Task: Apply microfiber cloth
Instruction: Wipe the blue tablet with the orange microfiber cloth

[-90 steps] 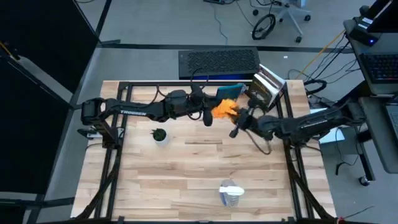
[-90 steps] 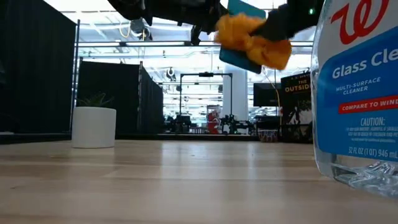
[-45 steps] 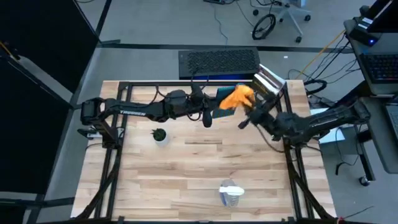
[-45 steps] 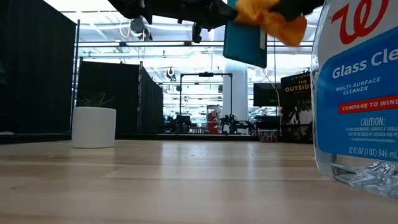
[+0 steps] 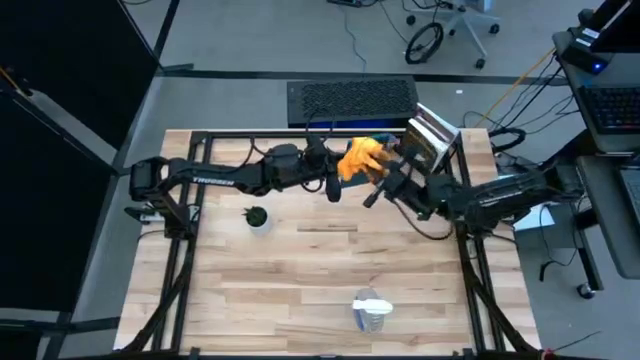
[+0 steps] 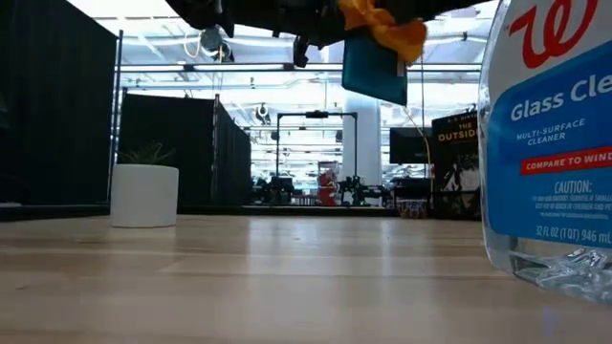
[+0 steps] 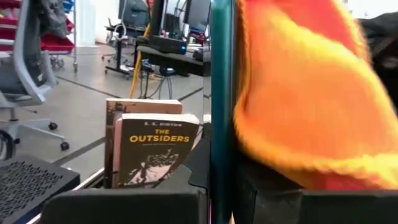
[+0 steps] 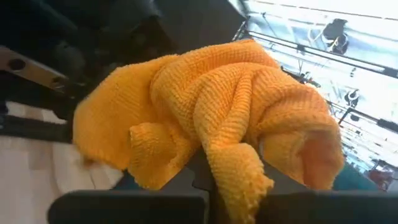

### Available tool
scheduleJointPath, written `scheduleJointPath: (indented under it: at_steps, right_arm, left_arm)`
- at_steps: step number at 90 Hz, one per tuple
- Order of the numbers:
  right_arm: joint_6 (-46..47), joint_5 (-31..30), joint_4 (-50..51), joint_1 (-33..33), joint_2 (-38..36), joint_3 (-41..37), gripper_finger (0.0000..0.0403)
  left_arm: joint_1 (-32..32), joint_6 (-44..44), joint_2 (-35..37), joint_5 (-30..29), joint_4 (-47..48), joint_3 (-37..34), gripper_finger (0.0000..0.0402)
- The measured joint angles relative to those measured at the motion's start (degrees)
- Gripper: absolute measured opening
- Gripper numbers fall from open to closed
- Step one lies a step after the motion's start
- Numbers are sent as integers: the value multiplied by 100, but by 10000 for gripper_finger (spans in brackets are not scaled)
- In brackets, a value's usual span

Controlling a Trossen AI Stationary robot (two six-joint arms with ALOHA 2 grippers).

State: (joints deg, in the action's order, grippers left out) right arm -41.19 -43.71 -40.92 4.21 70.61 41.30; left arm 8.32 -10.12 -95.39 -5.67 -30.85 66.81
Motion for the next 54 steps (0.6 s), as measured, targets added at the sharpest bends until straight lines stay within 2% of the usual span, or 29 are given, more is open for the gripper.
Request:
scheduleJointPath:
  at_steps: [14,22,33,46,54]
  right_arm:
    - [-490,-520,477,8,145,400,11]
    - [-635,-629,640,21,-17,408,11]
    - [-640,-1234,1337,132,-360,417,11]
    - [-188,-1884,2446,257,-714,417,11]
    - [454,-1922,3053,289,-855,419,11]
  left_arm:
    - [8,17,0,-20,-13,0,8]
    - [8,17,0,-9,-13,0,8]
    - [4,34,-10,59,40,0,8]
    - [4,43,-15,56,73,-2,8]
    - [2,47,-15,56,66,-2,8]
